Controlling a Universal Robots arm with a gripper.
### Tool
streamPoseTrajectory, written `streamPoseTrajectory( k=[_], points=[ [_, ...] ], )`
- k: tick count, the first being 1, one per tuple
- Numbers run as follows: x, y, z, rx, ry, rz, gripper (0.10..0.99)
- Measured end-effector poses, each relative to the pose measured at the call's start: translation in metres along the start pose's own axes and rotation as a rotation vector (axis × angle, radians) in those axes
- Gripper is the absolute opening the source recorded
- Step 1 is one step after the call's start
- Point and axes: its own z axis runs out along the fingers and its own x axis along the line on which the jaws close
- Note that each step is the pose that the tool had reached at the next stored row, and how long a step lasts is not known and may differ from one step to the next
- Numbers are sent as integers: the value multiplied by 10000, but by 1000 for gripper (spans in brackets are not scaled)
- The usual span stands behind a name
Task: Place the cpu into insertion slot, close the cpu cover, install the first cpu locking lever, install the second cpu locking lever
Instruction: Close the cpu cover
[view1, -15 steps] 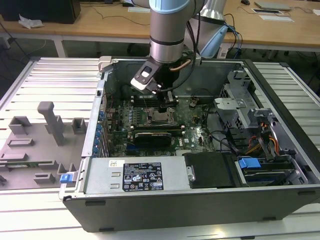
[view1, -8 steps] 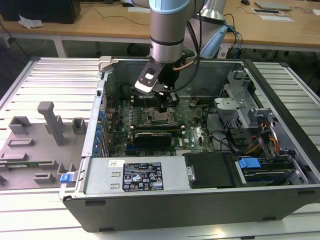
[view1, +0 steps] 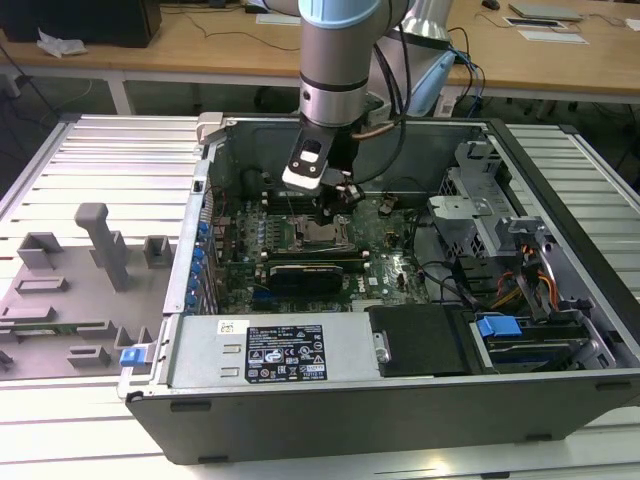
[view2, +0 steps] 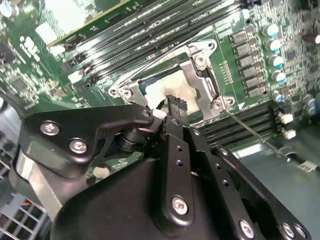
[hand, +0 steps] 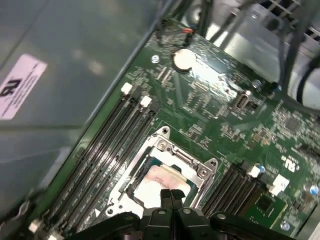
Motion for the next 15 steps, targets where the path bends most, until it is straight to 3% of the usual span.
streamPoseTrajectory(
  k=[15],
  points=[
    [0, 0, 6, -17, 76, -3237, 106]
  ],
)
